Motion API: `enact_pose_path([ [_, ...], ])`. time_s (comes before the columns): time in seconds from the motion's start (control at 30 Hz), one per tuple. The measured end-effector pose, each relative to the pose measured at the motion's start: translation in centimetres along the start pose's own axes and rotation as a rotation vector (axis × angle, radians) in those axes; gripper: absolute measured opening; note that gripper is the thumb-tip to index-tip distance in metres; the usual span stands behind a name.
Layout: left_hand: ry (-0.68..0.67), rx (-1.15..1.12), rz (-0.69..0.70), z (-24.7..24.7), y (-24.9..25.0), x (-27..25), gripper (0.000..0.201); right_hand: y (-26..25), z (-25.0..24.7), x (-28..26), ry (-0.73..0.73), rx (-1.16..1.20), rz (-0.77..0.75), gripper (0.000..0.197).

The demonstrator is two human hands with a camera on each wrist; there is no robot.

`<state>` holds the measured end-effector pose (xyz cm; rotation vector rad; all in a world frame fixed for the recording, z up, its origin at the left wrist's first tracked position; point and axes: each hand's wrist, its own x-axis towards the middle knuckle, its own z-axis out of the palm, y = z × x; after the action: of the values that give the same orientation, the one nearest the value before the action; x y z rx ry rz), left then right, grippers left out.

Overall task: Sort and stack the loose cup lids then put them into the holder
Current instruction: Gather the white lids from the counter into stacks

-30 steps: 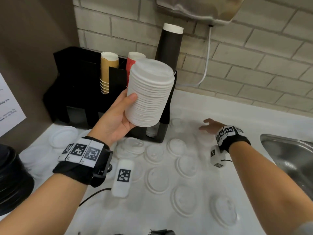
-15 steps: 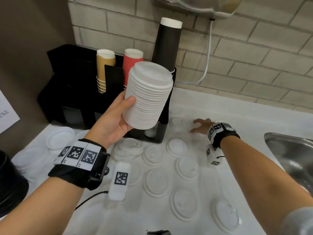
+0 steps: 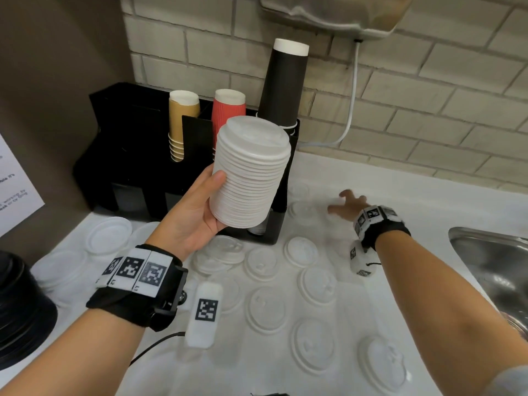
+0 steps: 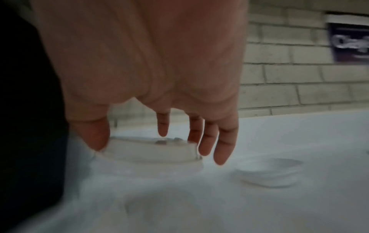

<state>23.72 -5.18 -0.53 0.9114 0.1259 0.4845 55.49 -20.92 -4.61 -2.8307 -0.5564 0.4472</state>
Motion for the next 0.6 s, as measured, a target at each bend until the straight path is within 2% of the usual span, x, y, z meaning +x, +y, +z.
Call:
enact_pose_path([
  [0.07, 0.017, -0.013, -0.007, -0.2, -0.3, -0.1, 0.098, -0.9, -2.4, -1.2, 0.118, 0.311, -0.037, 0.066],
  [0.13, 0.025, -0.042, -0.017, -0.3, -0.6, -0.2, 0.097, -2.1, -4.5, -3.3, 0.211, 0.700, -0.174, 0.053],
  [0.23, -0.006, -0.088, -0.038, -0.2, -1.1, -0.4, 0.093, -4.5, -5.8, -7.7, 0.143, 1.071, -0.468, 0.044],
  [0.33, -0.024, -0.097, -0.044, 0.0, -1.4, -0.5, 0.092, -6.8, -6.0, -11.7, 0.038, 1.128, -0.728, 0.050],
  [0.4, -0.034, -0.089, -0.041, 0.2, -1.6, -0.7, 0.088, -7.9, -5.7, -13.6, -0.024, 1.083, -0.839, 0.055],
  [0.53, -0.059, -0.080, -0.045, 0.2, -1.7, -0.9, 0.071, -9.5, -5.5, -16.1, -0.089, 1.043, -0.947, 0.057],
  [0.6, -0.054, -0.059, -0.041, 0.2, -1.6, -1.1, 0.077, -9.9, -5.7, -16.9, -0.070, 1.045, -0.986, 0.055],
])
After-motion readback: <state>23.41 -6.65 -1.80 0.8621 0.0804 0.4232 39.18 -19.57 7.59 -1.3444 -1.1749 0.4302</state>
